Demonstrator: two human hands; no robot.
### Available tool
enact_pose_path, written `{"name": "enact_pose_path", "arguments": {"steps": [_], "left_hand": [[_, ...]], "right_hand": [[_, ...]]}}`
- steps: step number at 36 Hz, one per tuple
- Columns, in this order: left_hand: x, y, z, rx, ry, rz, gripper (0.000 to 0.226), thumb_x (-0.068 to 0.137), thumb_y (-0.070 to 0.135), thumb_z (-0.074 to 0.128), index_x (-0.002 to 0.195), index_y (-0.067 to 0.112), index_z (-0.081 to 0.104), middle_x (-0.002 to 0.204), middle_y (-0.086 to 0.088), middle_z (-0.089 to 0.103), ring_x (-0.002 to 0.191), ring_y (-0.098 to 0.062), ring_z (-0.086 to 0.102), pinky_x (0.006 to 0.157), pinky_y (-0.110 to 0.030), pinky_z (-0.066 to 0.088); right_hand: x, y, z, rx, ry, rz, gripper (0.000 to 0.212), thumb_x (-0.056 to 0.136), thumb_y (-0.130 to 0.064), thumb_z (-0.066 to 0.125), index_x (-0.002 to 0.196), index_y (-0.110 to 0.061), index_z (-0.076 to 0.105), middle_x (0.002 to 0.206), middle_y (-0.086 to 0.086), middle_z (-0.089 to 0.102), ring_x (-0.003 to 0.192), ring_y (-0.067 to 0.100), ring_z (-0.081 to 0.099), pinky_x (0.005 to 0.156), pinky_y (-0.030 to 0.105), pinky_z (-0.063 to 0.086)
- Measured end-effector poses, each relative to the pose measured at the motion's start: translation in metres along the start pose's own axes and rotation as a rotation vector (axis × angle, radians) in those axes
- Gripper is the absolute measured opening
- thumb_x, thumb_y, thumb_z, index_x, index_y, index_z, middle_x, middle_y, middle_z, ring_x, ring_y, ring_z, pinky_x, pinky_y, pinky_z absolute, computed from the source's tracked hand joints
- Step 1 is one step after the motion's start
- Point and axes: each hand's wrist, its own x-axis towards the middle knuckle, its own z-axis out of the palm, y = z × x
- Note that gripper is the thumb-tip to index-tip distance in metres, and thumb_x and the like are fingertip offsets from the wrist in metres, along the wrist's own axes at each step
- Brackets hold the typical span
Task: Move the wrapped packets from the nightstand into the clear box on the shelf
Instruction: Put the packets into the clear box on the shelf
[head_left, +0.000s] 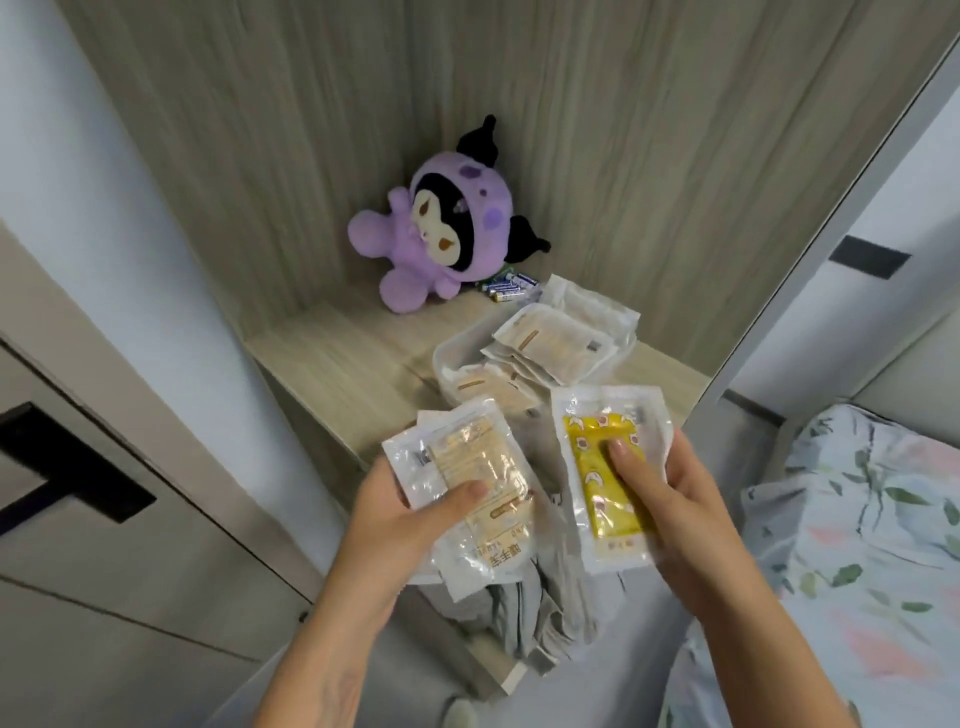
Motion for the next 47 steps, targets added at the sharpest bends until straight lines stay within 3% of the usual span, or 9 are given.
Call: {"name": "enact_pose_path", "arguments": {"steps": [5,8,19,27,34,37,40,43,47], "left_hand": [[0.026,0.021,0.021,0.109,0.059,0.147,0.015,0.082,0.009,0.069,0.093,0.020,0.069,0.085,0.004,0.076,0.079,-0.014,0.073,0.067,-0.029,0.058],[0.039,0.031,0.039,-0.019,0.058,0.177,0.014,0.090,0.016,0.058,0.099,0.020,0.068,0.093,0.002,0.076,0.088,-0.016,0.072,0.076,-0.035,0.058],[0.090,0.038,0.053,-0.140,-0.215,0.082,0.109,0.057,0.080,0.067,0.142,0.020,0.034,0.136,-0.007,0.055,0.124,-0.024,0.055,0.103,-0.056,0.042],[0.107,0.022,0.059,-0.214,-0.218,0.181,0.060,0.051,0.017,0.081,0.108,0.014,0.066,0.088,-0.001,0.074,0.085,-0.014,0.071,0.073,-0.027,0.058],[0.119,0.037,0.058,-0.075,-0.146,0.321,0.053,0.036,0.020,0.097,0.083,0.012,0.075,0.074,0.003,0.075,0.069,-0.006,0.069,0.063,-0.017,0.055],[0.124,0.045,0.058,-0.080,0.030,0.359,0.040,0.065,0.005,0.084,0.100,0.006,0.063,0.081,0.000,0.074,0.076,-0.009,0.069,0.063,-0.017,0.053],[0.122,0.039,0.064,-0.045,0.118,0.306,0.019,0.084,0.005,0.069,0.100,0.009,0.061,0.087,0.000,0.074,0.080,-0.009,0.069,0.067,-0.018,0.053],[0.117,0.027,0.073,-0.030,0.180,0.274,0.027,0.085,0.001,0.065,0.106,0.016,0.059,0.096,0.000,0.072,0.087,-0.005,0.069,0.072,-0.015,0.052],[0.116,0.023,0.075,-0.151,0.215,0.324,0.042,0.073,0.010,0.067,0.114,0.014,0.058,0.103,-0.006,0.072,0.096,-0.017,0.069,0.075,-0.021,0.053]], "right_hand": [[0.033,-0.010,0.022,0.055,-0.106,-0.186,0.085,0.065,-0.037,0.083,0.138,-0.026,0.040,0.112,0.001,0.070,0.094,0.016,0.070,0.071,0.026,0.057],[0.053,-0.012,0.038,0.015,-0.009,-0.299,0.051,0.077,-0.036,0.074,0.118,-0.014,0.054,0.096,0.000,0.073,0.085,0.012,0.070,0.066,0.023,0.056],[0.095,-0.018,0.047,-0.262,-0.237,-0.394,0.044,0.083,-0.022,0.056,0.121,-0.020,0.035,0.093,-0.033,0.062,0.089,-0.007,0.064,0.073,0.016,0.053],[0.117,-0.016,0.043,-0.409,-0.205,-0.511,0.050,0.085,-0.021,0.065,0.125,-0.030,0.036,0.110,-0.023,0.057,0.101,0.002,0.060,0.084,0.023,0.050],[0.135,-0.010,0.035,-0.407,-0.181,-0.582,0.056,0.077,-0.030,0.070,0.115,-0.054,0.036,0.118,-0.032,0.051,0.115,0.001,0.054,0.094,0.022,0.046],[0.142,-0.004,0.032,-0.418,-0.214,-0.499,0.056,0.082,-0.020,0.070,0.117,-0.041,0.032,0.113,-0.038,0.052,0.113,-0.008,0.053,0.093,0.013,0.043],[0.147,-0.004,0.033,-0.517,-0.347,-0.354,0.047,0.085,-0.026,0.068,0.121,-0.023,0.038,0.107,-0.022,0.060,0.105,0.007,0.061,0.093,0.034,0.050],[0.148,-0.011,0.037,-0.577,-0.385,-0.322,0.062,0.076,-0.048,0.062,0.123,-0.011,0.046,0.108,-0.009,0.056,0.102,0.017,0.060,0.091,0.042,0.050],[0.145,-0.008,0.039,-0.455,-0.335,-0.335,0.042,0.088,-0.022,0.065,0.123,-0.013,0.043,0.099,-0.024,0.063,0.096,0.001,0.061,0.085,0.027,0.050]]}}
